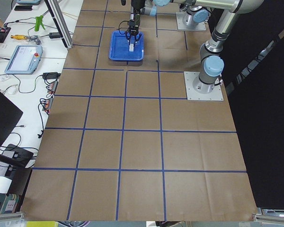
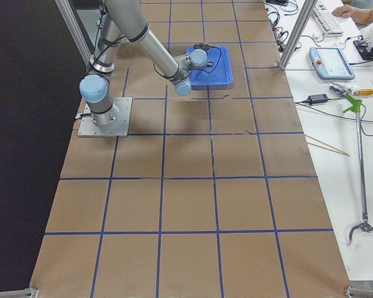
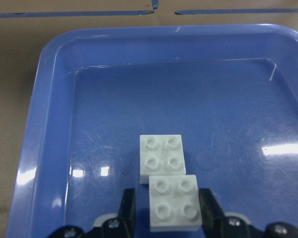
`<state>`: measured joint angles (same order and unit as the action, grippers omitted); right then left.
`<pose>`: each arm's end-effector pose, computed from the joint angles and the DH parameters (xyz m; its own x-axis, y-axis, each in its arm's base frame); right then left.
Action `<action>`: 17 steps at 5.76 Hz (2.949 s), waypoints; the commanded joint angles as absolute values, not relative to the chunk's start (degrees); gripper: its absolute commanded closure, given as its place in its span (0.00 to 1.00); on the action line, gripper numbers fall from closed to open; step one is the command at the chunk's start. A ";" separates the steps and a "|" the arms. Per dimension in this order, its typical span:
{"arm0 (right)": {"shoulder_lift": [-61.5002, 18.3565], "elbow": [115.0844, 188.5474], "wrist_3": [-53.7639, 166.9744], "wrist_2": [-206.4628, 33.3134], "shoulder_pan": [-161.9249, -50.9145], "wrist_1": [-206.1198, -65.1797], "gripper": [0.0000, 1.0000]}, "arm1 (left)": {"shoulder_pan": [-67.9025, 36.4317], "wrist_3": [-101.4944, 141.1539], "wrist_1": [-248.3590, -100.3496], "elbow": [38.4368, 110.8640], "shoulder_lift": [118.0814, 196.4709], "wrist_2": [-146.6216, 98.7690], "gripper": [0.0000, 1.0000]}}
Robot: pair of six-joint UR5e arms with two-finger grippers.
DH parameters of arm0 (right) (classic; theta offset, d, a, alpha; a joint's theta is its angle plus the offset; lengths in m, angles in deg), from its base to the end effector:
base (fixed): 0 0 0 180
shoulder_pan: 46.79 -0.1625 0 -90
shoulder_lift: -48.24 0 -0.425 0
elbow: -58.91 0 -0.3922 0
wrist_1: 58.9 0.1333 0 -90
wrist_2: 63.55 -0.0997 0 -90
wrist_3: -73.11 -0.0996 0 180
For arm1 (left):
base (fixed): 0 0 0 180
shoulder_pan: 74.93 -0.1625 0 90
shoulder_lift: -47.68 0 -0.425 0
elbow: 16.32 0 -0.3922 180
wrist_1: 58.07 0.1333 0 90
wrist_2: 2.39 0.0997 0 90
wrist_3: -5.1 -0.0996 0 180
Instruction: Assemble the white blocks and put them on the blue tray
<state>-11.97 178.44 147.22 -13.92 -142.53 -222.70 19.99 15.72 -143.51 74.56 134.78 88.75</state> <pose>0.2495 -0.5043 0.1455 -0.1100 -0.9916 0.0688 -0.7400 0.0355 -0.6716 -0.1721 -0.4679 0.5133 -0.9949 -0.1004 0.0017 -0.0999 0.9882 -0.1163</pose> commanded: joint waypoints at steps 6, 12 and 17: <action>-23.85 173.27 144.40 -3.16 -140.49 -199.05 0.00 | 19.90 15.73 -143.42 74.56 134.78 88.75 0.01; -35.69 142.20 85.33 24.68 -131.69 -144.84 0.00 | 19.90 15.73 -143.42 74.56 134.78 88.75 0.01; -36.58 139.24 68.26 24.69 -134.26 -140.99 0.00 | 19.99 15.73 -143.42 74.56 134.78 88.75 0.01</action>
